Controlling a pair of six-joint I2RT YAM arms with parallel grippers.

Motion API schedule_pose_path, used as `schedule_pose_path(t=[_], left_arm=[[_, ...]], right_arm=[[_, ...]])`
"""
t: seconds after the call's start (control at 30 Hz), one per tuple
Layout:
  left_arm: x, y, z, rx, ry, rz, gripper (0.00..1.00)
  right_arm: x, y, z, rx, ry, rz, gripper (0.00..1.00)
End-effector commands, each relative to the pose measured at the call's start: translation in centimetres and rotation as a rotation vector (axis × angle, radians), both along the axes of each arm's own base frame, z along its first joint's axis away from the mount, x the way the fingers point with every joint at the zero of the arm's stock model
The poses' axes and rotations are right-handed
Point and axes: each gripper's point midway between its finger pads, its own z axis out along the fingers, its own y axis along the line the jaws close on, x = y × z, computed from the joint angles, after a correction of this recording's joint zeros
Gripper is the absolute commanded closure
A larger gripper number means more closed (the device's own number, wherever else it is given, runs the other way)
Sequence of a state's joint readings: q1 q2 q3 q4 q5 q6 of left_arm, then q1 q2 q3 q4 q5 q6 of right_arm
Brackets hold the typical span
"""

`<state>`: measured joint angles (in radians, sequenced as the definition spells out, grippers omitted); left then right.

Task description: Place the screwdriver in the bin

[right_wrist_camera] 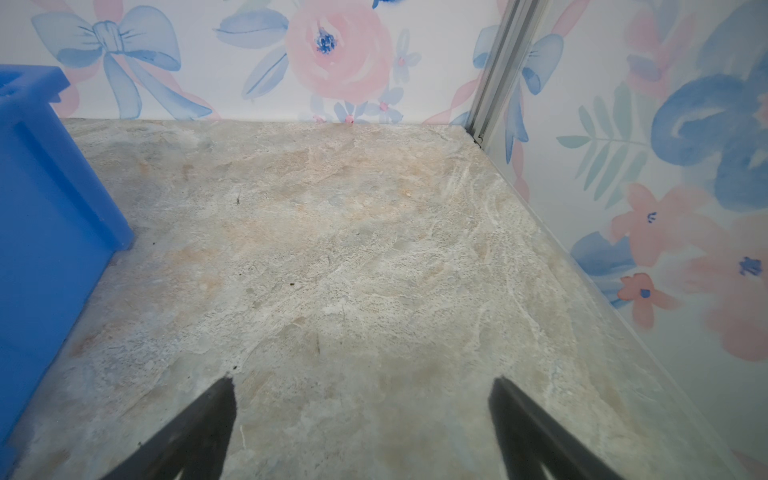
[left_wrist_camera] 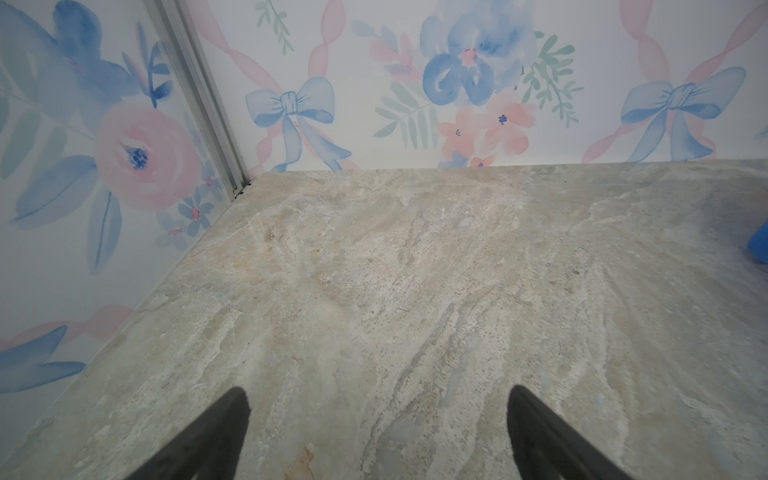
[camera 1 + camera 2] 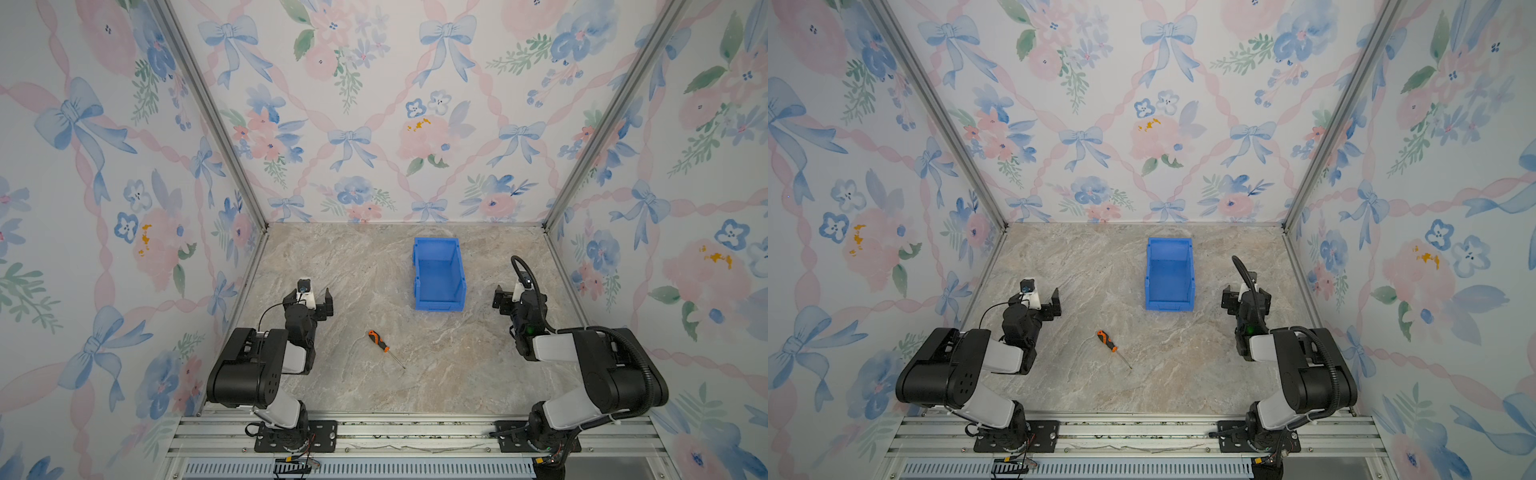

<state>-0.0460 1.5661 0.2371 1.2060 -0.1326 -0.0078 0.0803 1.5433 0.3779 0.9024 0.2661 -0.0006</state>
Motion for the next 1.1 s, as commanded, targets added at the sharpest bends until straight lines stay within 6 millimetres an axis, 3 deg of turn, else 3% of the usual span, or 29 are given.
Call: schedule_pose_path(t=[0.0, 0.5, 0.67, 0.77, 0.87, 1.07], left_arm=[[0.2, -0.1, 0.1, -0.018, -0.001, -0.006, 0.02], [0.2, 0.1, 0.5, -0.014, -0.009, 0.003, 0.03], [0.4, 0.8, 1.6, -0.021, -0.007, 0.050, 0.03], [0.8, 1.7, 1.8, -0.028, 0.072, 0.112, 0.03], [0.7, 1.2, 2.3, -0.026, 0.128, 0.088, 0.03], [0.1, 0.1, 4.6, -0.138, 0.185, 0.146, 0.03]], right_arm=[[0.3, 0.0, 0.5, 0.014, -0.027, -0.011, 0.03], [0.1, -0.3, 1.1, -0.004, -0.028, -0.044, 0.03], [-0.5, 0.1, 3.1, -0.039, -0.040, -0.053, 0.03], [-1.0, 0.8, 4.6, -0.031, 0.002, -0.037, 0.03], [-1.4, 2.1, 5.9, -0.003, 0.082, -0.023, 0.03], [-3.6, 7.0, 9.9, -0.058, 0.051, 0.051, 0.03]])
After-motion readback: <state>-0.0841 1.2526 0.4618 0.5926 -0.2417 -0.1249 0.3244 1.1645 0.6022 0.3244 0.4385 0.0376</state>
